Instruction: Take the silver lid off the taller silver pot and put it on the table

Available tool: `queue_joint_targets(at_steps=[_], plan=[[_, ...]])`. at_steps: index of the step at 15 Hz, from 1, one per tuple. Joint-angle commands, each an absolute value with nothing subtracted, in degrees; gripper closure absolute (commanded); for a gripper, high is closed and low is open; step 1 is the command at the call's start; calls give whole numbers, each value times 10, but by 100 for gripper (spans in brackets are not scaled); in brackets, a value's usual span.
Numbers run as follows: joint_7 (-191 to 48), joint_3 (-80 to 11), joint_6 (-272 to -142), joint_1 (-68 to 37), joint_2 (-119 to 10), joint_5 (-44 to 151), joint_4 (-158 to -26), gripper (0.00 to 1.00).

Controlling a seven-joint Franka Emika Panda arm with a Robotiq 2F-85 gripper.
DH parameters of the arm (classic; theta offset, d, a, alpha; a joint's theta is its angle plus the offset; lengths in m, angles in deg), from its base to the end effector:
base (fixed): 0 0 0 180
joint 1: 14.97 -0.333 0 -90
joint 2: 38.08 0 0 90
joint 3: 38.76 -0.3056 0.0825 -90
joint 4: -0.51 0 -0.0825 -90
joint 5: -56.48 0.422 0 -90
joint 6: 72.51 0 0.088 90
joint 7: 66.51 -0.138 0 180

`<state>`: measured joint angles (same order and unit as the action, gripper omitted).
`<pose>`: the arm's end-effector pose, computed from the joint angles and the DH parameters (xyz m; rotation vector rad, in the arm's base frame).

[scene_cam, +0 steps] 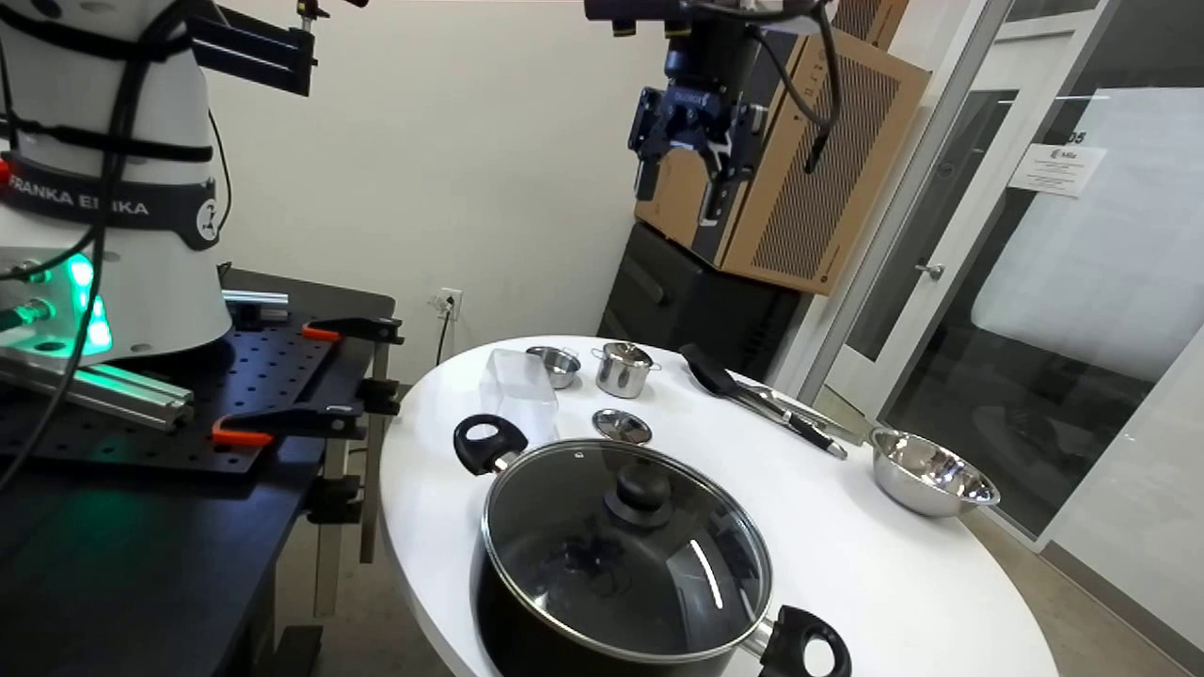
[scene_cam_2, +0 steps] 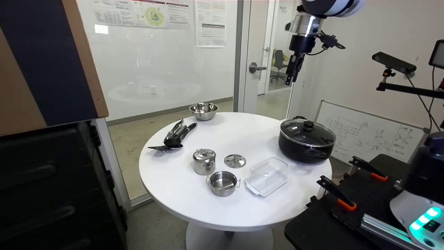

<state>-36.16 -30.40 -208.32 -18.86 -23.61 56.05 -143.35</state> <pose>0.4836 -0.0352 0.3169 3.0511 0.7134 0.1784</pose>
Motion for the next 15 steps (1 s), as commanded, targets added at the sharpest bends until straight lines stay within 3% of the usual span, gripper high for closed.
queue_joint_targets(at_steps=[1,9,15], plan=[[-314,-340,-2069,-224,-313,582,-1393,0],[-335,-454,-2103,-251,-500,509,-1275,0],[-408,-482,-2169,-279,-614,399,-1210,0]])
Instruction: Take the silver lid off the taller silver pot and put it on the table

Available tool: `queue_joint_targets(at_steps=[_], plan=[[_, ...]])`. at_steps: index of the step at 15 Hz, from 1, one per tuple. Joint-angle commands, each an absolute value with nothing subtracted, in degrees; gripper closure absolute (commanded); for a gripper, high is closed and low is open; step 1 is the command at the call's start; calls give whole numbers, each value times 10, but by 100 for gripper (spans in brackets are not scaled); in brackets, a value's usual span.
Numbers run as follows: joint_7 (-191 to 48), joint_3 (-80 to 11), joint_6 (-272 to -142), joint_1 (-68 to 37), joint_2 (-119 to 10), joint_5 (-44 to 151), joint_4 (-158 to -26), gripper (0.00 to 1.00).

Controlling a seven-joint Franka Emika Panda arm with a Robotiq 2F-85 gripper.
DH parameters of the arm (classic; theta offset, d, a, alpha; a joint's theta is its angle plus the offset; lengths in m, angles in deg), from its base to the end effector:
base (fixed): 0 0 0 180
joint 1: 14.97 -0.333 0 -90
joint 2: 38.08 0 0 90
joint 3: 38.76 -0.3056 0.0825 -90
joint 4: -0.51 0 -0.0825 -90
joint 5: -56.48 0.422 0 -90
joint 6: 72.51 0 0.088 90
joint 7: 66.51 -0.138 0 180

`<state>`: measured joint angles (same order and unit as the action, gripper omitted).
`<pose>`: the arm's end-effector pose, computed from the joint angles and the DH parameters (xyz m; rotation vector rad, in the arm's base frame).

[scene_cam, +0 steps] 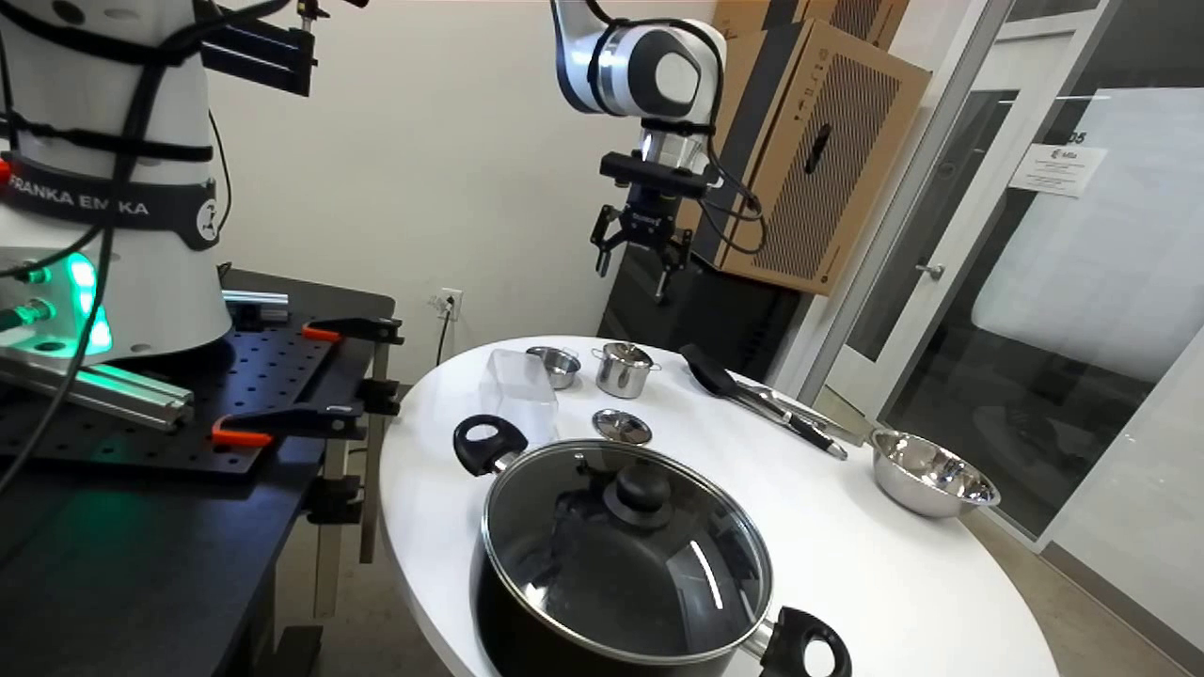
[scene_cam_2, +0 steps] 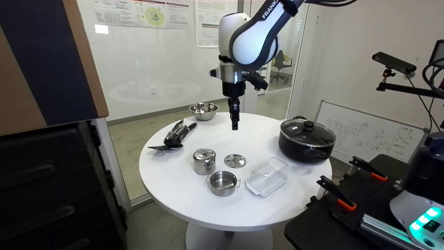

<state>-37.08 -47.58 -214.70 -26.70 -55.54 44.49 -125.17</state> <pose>0.5394 0.2023 0.1743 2.6629 1.5102 -0.0243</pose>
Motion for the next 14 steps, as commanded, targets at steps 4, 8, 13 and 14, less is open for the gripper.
queue_joint_targets(at_steps=[4,8,13,14], plan=[[-456,-477,-2196,-296,-664,371,-1178,0],[-452,-488,-2191,-285,-662,384,-1183,0],[-446,-488,-2205,-273,-668,389,-1183,0],[-441,-491,-2211,-267,-674,394,-1181,0]])
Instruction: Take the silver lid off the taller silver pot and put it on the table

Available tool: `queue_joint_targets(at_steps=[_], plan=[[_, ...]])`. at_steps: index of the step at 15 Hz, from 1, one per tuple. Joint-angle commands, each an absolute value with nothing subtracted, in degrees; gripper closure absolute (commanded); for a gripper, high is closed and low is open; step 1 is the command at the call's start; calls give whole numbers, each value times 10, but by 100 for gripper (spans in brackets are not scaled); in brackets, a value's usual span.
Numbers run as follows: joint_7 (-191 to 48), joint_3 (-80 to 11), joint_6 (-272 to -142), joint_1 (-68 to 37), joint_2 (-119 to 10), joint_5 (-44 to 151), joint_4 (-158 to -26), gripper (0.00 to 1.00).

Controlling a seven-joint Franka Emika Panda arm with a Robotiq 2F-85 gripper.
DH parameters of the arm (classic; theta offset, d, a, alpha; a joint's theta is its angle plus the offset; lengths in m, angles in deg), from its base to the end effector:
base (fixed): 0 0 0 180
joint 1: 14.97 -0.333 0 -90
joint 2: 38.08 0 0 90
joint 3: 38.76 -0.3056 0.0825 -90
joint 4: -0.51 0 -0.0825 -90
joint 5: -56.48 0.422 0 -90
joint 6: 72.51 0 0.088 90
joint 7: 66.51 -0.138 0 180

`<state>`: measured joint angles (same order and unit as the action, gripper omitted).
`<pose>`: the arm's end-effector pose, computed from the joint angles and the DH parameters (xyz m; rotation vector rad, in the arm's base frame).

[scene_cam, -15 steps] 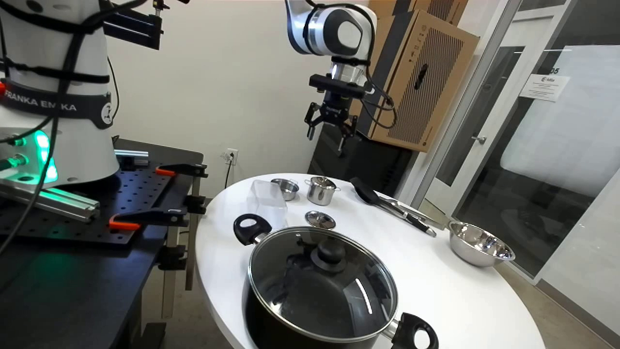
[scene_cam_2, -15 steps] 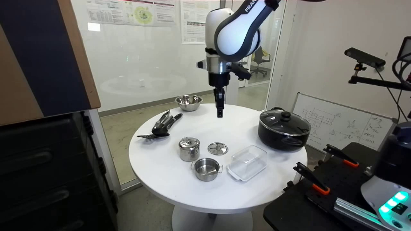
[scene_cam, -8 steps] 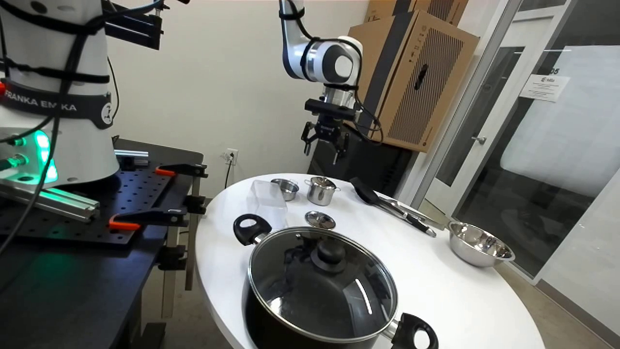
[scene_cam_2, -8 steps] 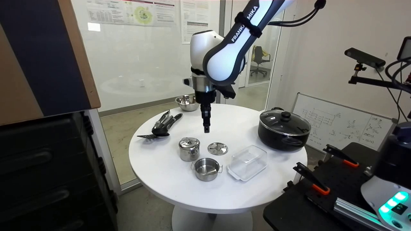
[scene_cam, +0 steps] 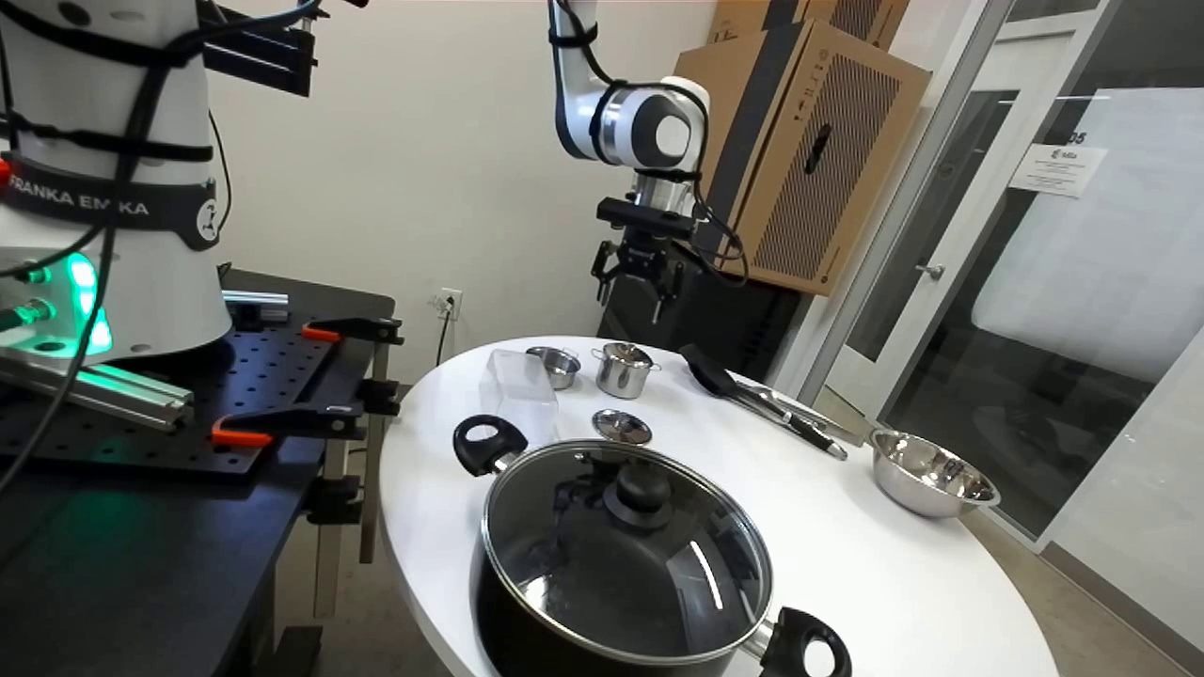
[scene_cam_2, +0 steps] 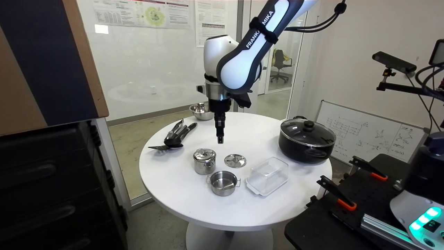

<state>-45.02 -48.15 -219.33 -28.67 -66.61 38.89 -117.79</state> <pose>0.5575 0.2422 0.1201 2.6665 1.4820 0.0240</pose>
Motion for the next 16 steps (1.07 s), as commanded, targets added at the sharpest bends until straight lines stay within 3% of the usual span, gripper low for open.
queue_joint_targets(at_steps=[1,16], plan=[[-440,-493,-2215,-264,-679,398,-1179,0],[-457,-498,-2257,-283,-769,389,-1097,0]])
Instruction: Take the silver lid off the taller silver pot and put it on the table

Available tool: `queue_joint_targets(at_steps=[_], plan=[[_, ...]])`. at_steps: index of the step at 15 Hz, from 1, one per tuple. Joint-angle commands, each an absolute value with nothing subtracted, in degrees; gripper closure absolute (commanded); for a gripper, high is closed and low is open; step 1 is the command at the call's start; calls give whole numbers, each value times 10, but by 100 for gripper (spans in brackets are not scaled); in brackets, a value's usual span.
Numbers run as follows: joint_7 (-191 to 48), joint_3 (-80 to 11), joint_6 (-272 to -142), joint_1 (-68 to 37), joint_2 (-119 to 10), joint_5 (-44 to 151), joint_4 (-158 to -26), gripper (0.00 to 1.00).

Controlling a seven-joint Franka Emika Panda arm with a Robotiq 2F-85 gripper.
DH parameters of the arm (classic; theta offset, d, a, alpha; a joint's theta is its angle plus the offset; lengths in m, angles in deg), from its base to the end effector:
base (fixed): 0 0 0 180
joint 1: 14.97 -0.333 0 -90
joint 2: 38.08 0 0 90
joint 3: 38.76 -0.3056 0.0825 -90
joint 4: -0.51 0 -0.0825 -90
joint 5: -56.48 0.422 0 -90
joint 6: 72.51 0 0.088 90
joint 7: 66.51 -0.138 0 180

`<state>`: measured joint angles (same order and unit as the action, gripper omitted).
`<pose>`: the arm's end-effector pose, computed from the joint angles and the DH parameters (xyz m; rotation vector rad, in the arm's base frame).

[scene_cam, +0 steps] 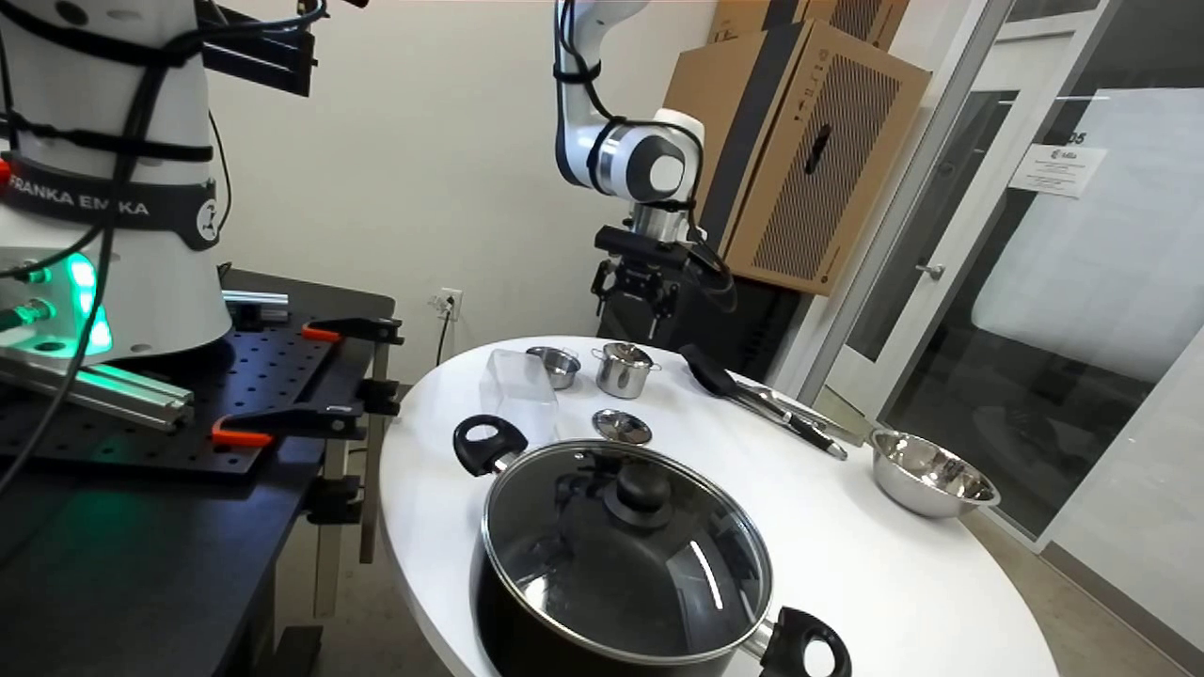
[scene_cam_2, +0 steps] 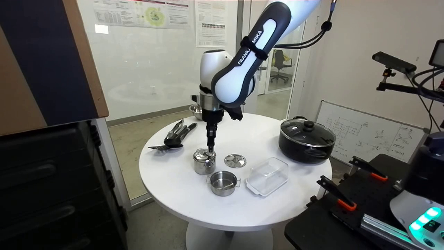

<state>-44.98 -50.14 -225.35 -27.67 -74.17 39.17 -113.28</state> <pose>0.5686 0.2656 0.0823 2.7144 1.5167 0.1178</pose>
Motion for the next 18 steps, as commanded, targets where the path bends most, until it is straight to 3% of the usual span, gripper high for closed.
queue_joint_targets(at_steps=[1,18], plan=[[-458,-497,-2258,-284,-775,389,-1090,0],[-461,-493,-2250,-296,-844,392,-1012,0]])
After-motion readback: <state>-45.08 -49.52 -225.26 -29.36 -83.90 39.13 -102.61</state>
